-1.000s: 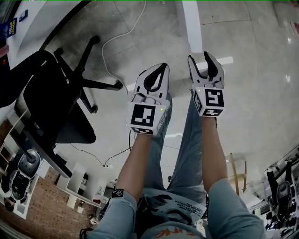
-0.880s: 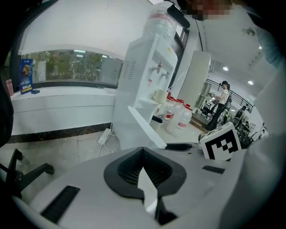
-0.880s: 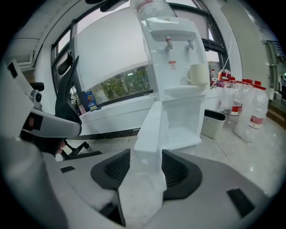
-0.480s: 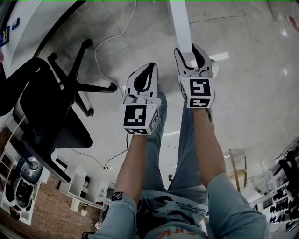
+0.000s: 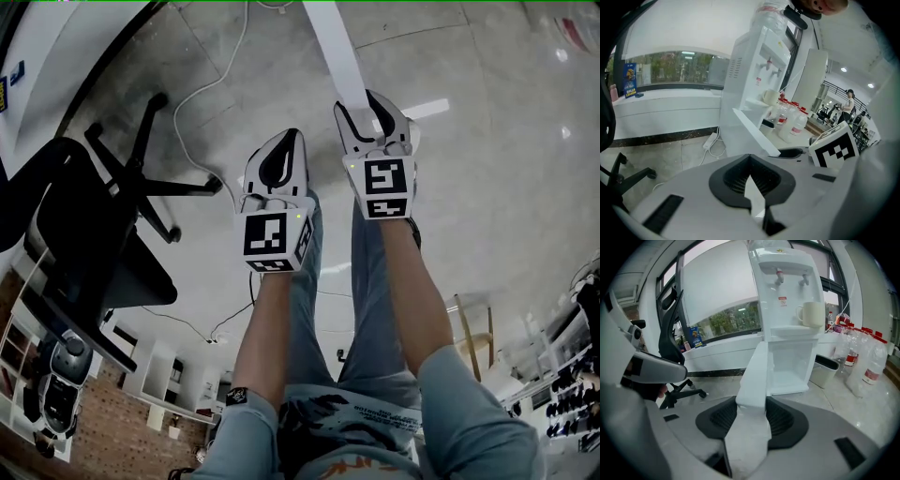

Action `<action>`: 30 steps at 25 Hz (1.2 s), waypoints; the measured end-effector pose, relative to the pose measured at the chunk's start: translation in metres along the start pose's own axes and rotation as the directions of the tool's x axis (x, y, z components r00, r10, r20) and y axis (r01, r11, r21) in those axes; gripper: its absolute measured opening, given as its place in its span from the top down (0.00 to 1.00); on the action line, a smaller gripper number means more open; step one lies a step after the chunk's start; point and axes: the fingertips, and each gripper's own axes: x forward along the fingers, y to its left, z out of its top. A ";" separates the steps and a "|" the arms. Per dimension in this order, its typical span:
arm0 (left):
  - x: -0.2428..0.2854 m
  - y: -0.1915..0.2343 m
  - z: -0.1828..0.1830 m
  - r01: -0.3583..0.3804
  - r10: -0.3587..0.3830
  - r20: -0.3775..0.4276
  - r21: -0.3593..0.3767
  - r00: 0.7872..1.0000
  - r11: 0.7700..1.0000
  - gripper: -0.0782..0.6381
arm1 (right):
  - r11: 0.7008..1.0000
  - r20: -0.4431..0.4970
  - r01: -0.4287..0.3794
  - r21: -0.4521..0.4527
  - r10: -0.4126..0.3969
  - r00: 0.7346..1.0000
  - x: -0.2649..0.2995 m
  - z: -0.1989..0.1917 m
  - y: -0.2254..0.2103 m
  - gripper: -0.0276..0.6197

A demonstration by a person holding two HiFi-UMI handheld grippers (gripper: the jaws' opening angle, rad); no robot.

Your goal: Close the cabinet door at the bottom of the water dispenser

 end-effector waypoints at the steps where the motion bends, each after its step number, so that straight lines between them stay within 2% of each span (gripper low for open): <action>1: 0.003 -0.003 0.001 0.001 -0.001 -0.001 -0.001 1.000 1.000 0.86 | 1.000 -0.004 0.002 -0.004 -0.002 1.000 -0.001 0.000 -0.004 0.64; 12: 0.041 -0.040 0.012 0.012 -0.012 -0.027 -0.006 1.000 1.000 0.86 | 0.999 -0.060 0.020 -0.041 -0.022 0.998 -0.012 0.001 -0.061 0.64; 18: 0.066 -0.060 0.030 0.010 -0.010 -0.016 -0.009 1.000 1.000 0.86 | 0.997 -0.072 0.017 -0.076 -0.022 0.997 -0.011 0.008 -0.103 0.64; 30: 0.107 -0.098 0.068 -0.036 0.037 0.029 -0.029 0.999 0.999 0.86 | 0.984 -0.091 -0.055 -0.168 0.040 0.995 -0.007 0.024 -0.161 0.64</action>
